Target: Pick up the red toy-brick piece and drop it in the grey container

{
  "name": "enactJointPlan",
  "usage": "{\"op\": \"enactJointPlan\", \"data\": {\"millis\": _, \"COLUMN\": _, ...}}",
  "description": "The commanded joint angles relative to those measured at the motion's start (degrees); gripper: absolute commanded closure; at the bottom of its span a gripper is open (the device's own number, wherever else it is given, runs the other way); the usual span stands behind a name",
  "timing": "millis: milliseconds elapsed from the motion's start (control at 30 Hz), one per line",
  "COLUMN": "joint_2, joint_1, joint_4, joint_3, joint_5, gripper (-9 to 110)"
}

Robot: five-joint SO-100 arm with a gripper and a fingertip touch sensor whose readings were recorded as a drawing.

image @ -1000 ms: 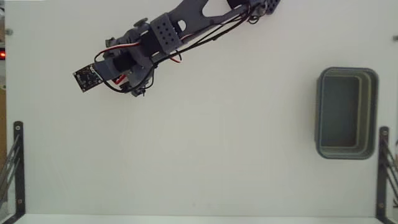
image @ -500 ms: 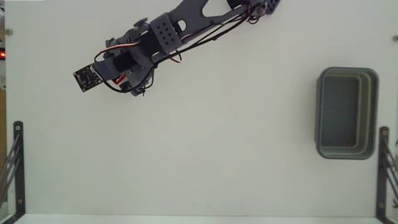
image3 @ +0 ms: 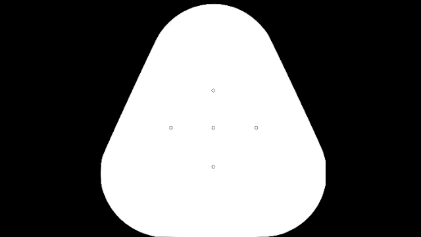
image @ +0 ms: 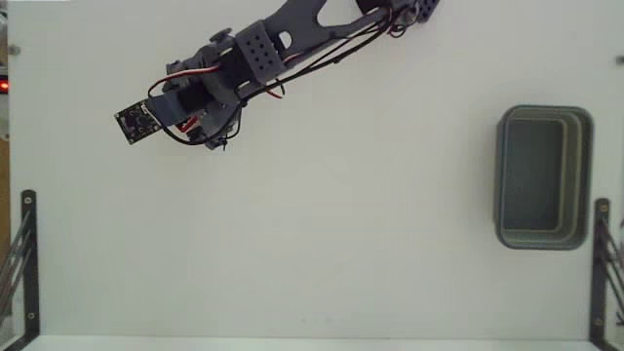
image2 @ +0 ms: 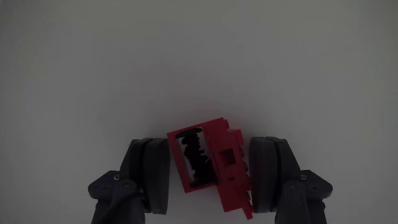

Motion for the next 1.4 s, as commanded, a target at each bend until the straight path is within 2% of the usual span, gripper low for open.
{"op": "enactJointPlan", "data": {"millis": 0, "joint_2": 1.73, "joint_1": 1.09, "joint_4": -0.86, "joint_3": 0.29, "joint_5": 0.09, "gripper": 26}}
{"op": "enactJointPlan", "data": {"millis": 1367, "joint_2": 1.73, "joint_1": 1.09, "joint_4": -0.86, "joint_3": 0.29, "joint_5": 0.09, "gripper": 38}}
